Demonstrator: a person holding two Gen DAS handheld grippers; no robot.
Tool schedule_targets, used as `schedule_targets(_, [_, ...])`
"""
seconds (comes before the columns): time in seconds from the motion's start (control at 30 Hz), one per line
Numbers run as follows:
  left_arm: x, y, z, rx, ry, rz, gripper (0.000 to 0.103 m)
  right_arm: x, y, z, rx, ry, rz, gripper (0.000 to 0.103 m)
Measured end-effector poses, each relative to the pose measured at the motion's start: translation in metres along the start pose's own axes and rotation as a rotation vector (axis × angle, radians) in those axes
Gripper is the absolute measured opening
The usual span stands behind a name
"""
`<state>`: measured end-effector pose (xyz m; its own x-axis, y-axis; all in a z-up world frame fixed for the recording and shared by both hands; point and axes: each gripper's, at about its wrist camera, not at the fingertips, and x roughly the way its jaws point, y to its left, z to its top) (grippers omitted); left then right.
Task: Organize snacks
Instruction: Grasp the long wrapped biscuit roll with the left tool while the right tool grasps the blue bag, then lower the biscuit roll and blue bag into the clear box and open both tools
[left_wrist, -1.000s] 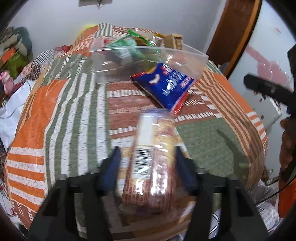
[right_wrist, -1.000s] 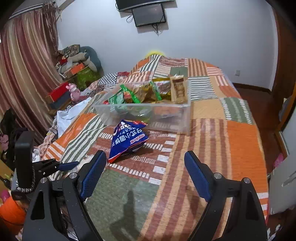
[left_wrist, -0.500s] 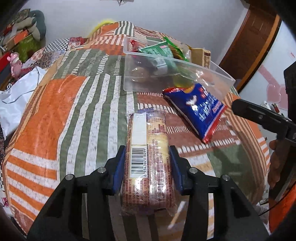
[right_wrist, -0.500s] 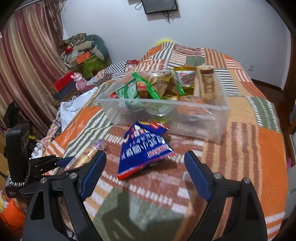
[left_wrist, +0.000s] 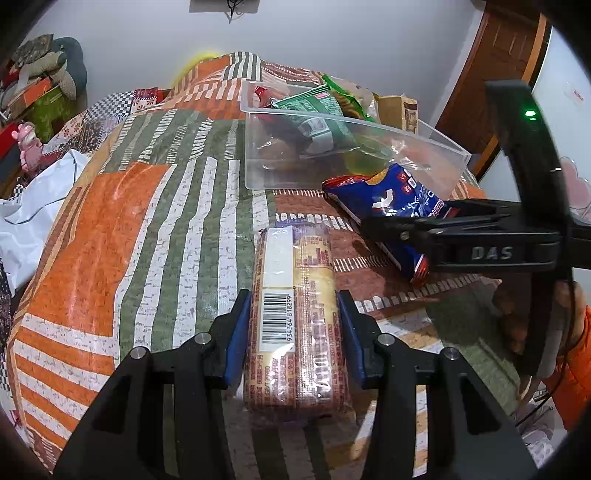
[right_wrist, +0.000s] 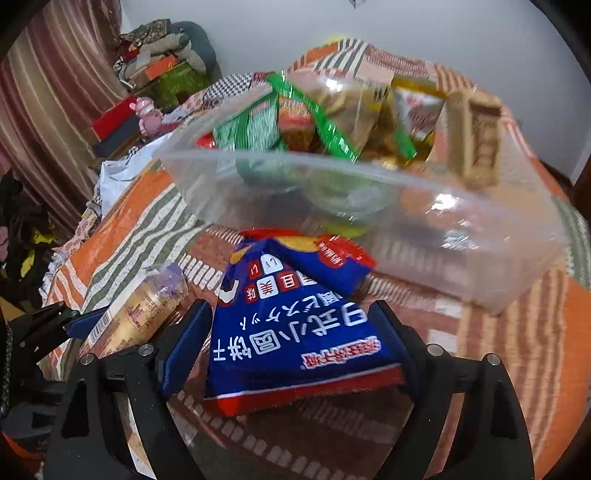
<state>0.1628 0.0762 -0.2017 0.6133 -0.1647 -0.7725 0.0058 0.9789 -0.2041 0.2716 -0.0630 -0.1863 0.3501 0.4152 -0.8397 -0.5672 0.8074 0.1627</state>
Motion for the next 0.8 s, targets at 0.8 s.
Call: schedule_targets(0.8, [-0.03,-0.005,0.027,-0.028,-0.07,-0.004,0.045,-0.075,-0.015,-0.015,-0.035,-0.204,-0.034,0.061])
